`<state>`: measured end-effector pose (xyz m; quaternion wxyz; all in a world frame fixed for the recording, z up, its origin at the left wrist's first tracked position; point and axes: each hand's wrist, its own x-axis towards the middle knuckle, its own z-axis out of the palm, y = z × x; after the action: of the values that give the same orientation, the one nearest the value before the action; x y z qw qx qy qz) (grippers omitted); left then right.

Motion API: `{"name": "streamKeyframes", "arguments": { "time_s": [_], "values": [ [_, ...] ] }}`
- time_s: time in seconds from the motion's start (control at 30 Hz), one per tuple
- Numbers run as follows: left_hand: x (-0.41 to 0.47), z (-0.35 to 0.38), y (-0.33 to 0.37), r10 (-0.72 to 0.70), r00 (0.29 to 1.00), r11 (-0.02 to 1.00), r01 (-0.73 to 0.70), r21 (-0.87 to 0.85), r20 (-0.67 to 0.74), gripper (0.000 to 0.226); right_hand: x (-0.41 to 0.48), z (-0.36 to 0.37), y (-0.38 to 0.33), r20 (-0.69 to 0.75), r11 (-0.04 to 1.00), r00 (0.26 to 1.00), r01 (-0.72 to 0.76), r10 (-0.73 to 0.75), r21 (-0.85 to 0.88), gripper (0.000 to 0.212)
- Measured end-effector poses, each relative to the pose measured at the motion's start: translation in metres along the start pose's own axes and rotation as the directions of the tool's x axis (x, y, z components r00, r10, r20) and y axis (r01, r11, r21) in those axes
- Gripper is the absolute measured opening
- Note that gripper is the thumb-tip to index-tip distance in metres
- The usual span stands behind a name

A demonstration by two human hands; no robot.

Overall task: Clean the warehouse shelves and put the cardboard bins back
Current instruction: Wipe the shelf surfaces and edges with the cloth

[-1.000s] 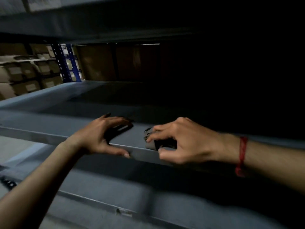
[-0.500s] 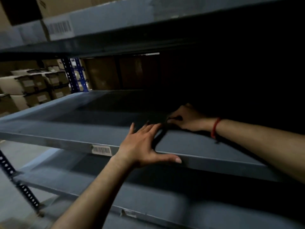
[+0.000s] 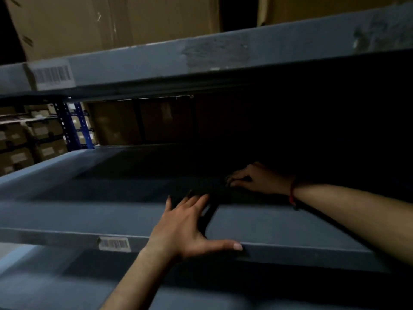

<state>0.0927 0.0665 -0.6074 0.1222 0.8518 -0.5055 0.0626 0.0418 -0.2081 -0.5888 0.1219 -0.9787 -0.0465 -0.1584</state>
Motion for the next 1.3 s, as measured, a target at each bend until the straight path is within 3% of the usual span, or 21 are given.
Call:
{"name": "streamKeyframes", "arguments": {
  "time_s": [0.17, 0.4, 0.53, 0.63, 0.7, 0.8, 0.9, 0.97, 1.1, 1.2, 1.3],
  "values": [
    [-0.001, 0.0, 0.0, -0.017, 0.999, 1.0, 0.016, 0.021, 0.034, 0.138, 0.006, 0.002, 0.01, -0.022, 0.996, 0.996, -0.085, 0.085, -0.003, 0.024],
    [-0.003, 0.007, 0.001, 0.082, 0.993, 0.996, -0.079, 0.04, -0.085, 0.129, -0.102, -0.012, -0.085, -0.052, 0.977, 0.982, 0.187, -0.183, 0.098, 0.024],
    [-0.002, 0.009, 0.019, 0.129, 0.989, 0.99, -0.124, 0.063, -0.073, 0.124, -0.115, -0.018, -0.079, -0.037, 0.97, 0.975, 0.223, -0.221, 0.098, 0.026],
    [0.006, 0.014, 0.047, 0.138, 0.99, 0.99, -0.137, 0.046, -0.039, 0.129, -0.083, -0.026, -0.029, 0.043, 0.996, 0.996, 0.084, -0.084, 0.001, 0.026],
    [0.008, 0.016, 0.055, 0.106, 0.994, 0.994, -0.106, 0.036, -0.016, 0.131, -0.066, -0.029, 0.008, 0.017, 0.997, 0.998, -0.054, 0.055, -0.048, 0.025],
    [0.007, 0.015, 0.052, 0.062, 0.998, 0.997, -0.062, 0.046, 0.009, 0.134, -0.057, -0.025, 0.032, -0.058, 0.988, 0.987, -0.149, 0.147, -0.033, 0.024],
    [0.005, 0.016, 0.052, 0.055, 0.998, 0.996, -0.055, 0.071, 0.004, 0.132, -0.075, -0.031, 0.007, -0.015, 0.989, 0.989, -0.144, 0.144, -0.034, 0.023],
    [0.005, 0.018, 0.053, 0.056, 0.998, 0.995, -0.055, 0.081, -0.013, 0.131, -0.108, -0.038, -0.02, 0.047, 0.998, 0.997, -0.064, 0.063, 0.025, 0.023],
    [0.01, 0.021, 0.06, 0.081, 0.997, 0.995, -0.08, 0.065, -0.017, 0.132, -0.175, -0.048, -0.05, 0.025, 0.991, 0.998, 0.059, -0.062, 0.117, 0.025],
    [0.019, 0.021, 0.078, 0.137, 0.99, 0.99, -0.138, 0.028, 0.017, 0.132, -0.18, -0.058, -0.032, 0.004, 0.995, 1.0, -0.017, 0.016, 0.099, 0.025],
    [0.025, 0.023, 0.098, 0.206, 0.977, 0.978, -0.206, -0.01, 0.046, 0.13, -0.168, -0.062, 0.006, -0.047, 0.981, 0.98, -0.192, 0.192, -0.007, 0.025]
  ]
}}
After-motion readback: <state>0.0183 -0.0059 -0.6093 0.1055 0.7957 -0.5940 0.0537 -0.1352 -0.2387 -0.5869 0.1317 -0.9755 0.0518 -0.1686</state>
